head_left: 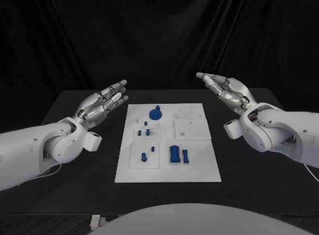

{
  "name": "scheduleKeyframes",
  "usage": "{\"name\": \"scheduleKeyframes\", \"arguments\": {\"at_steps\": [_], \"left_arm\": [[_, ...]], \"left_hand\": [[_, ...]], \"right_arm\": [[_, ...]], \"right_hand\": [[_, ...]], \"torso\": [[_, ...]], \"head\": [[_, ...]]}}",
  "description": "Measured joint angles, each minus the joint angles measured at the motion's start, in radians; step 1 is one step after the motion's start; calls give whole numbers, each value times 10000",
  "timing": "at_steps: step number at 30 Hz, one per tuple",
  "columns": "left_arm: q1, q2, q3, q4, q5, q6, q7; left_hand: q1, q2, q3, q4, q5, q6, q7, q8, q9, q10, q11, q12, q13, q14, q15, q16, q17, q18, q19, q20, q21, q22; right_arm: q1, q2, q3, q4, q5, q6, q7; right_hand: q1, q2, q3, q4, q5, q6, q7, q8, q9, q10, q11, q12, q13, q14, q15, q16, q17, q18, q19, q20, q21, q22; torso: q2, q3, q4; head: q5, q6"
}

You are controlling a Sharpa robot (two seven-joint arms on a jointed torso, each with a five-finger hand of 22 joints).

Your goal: Assemble the parts on the task board

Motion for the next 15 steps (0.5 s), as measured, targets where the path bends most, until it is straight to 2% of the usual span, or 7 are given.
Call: {"name": "scheduleKeyframes", "arguments": {"at_steps": [3, 5, 7, 8, 9, 10, 15], "left_arm": [[0, 63, -2, -65, 45, -162, 0], [-2, 62, -6, -70, 43, -167, -22], [-9, 56, 2, -68, 39, -172, -43], [-20, 60, 29, -61, 39, -189, -58], [-32, 73, 59, -54, 39, -211, -69], [-47, 93, 95, -47, 41, -245, -81], [-189, 329, 380, 78, 104, -707, -185]], "left_hand": [[-37, -37, 0, 0, -70, -54, -53, -4, 0, -33, -33, -73, -10, 0, 0, 0, 0, 0, 0, 0, -1, -36], [-763, -181, 152, -152, -213, -182, -64, -77, -64, -96, 2, -153, -40, -17, -24, 0, 0, 2, -16, -128, -1, -51], [-1710, -294, 367, -366, -367, -360, 5, -131, -127, -199, 140, -238, -71, -16, -91, 0, 0, 0, -14, -235, -1, -66], [-2231, -354, 487, -486, -451, -455, 26, -148, -159, -229, 218, -267, -86, -16, -91, 0, 0, -6, 0, -290, -1, -71], [-2681, -411, 589, -588, -527, -541, 47, -190, -183, -269, 258, -268, -95, -17, -91, 0, 1, -29, -18, -340, -1, -71], [-3105, -458, 687, -686, -595, -630, 64, -191, -200, -304, 293, -282, -103, 18, -125, 0, 1, -174, -44, -386, -1, -71], [-4994, -689, 1123, -1122, -905, -980, 130, -237, -259, -350, 406, -346, -121, -17, -161, 0, 2, -398, -3, -575, 0, -90]], "right_arm": [[-159, 9, 0, -114, 471, 329, 363], [-167, 11, -17, -119, 491, 340, 362], [-171, 42, 40, -121, 494, 322, 350], [-197, 95, 124, -131, 508, 298, 348], [-232, 153, 199, -148, 531, 270, 346], [-280, 223, 277, -170, 561, 234, 345], [-784, 824, 918, -356, 1014, -225, 333]], "right_hand": [[-6, 0, 17, -18, -12, -174, -59, -17, -19, -339, -35, 221, -340, -266, -48, 39, -40, 234, -32, -10, -4, -183], [-2954, -791, 854, -1019, -559, -1866, 210, -488, -437, -932, -803, -455, -1045, -1095, -500, -788, -325, -160, -158, -829, -76, -740], [-4867, -926, 1345, -1597, -1152, -2851, 242, -533, -483, -1530, -925, -869, -1463, -1191, -1235, -893, -358, -678, -164, -1323, -76, -812], [-5596, -938, 1548, -1799, -1218, -3226, 245, -533, -488, -1605, -934, -1408, -1820, -1207, -1334, -893, -362, -1113, -169, -1512, -77, -818], [-6234, -946, 2080, -2022, -1234, -3560, 247, -532, -491, -1622, -921, -1641, -2192, -1204, -1360, -893, -363, -1221, -168, -2099, -77, -821], [-6751, -949, 2281, -2598, -1234, -3837, 248, -533, -494, -1622, -920, -1721, -2316, -1204, -1361, -893, -365, -1272, -169, -2297, -76, -822], [-8177, -945, 2398, -2897, -1234, -5019, 257, -532, -499, -1621, -919, -1747, -2401, -1204, -1361, -893, -366, -1272, -167, -2392, -76, -825]], "torso": [[-6, 12, -7], [-6, 14, -8], [-7, 13, -11], [-10, 13, -11], [-12, 13, -14], [-13, 13, -20], [-37, 14, -72]], "head": [[-46, -1], [-52, -2], [-43, 13], [-36, 41], [-29, 77], [-24, 134], [9, 513]]}}
